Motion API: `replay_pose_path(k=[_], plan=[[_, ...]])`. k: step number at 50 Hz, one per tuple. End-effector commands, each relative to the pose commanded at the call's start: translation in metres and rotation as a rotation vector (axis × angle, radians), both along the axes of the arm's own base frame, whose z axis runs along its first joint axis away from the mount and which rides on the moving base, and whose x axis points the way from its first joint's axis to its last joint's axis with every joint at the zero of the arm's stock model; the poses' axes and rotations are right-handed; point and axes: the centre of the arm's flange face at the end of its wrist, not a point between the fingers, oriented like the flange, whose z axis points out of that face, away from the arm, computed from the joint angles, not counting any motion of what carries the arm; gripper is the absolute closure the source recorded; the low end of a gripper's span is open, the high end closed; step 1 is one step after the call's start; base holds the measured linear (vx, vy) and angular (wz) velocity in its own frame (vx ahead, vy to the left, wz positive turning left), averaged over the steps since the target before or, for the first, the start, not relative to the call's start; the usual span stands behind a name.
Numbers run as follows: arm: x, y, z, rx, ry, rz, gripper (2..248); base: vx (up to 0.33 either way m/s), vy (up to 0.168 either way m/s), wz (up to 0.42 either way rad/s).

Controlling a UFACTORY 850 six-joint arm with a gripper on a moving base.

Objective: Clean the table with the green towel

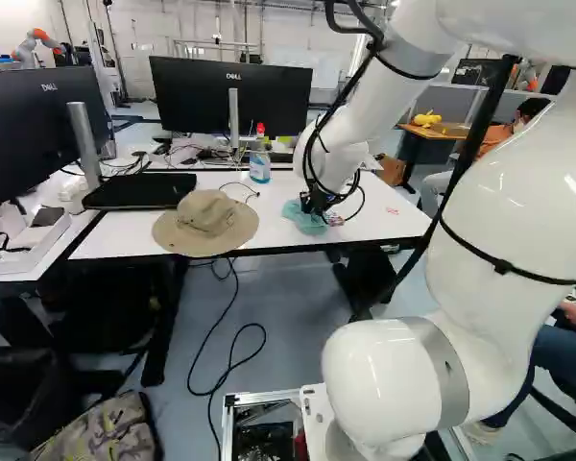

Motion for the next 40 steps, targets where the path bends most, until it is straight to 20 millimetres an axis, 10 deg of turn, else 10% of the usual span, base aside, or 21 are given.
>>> replay_pose_path(k=[40], plan=[[-0.0007, 0.0, -0.0005, 0.0, 0.01, 0.0, 202, 0.0, 0.0, 0.0]])
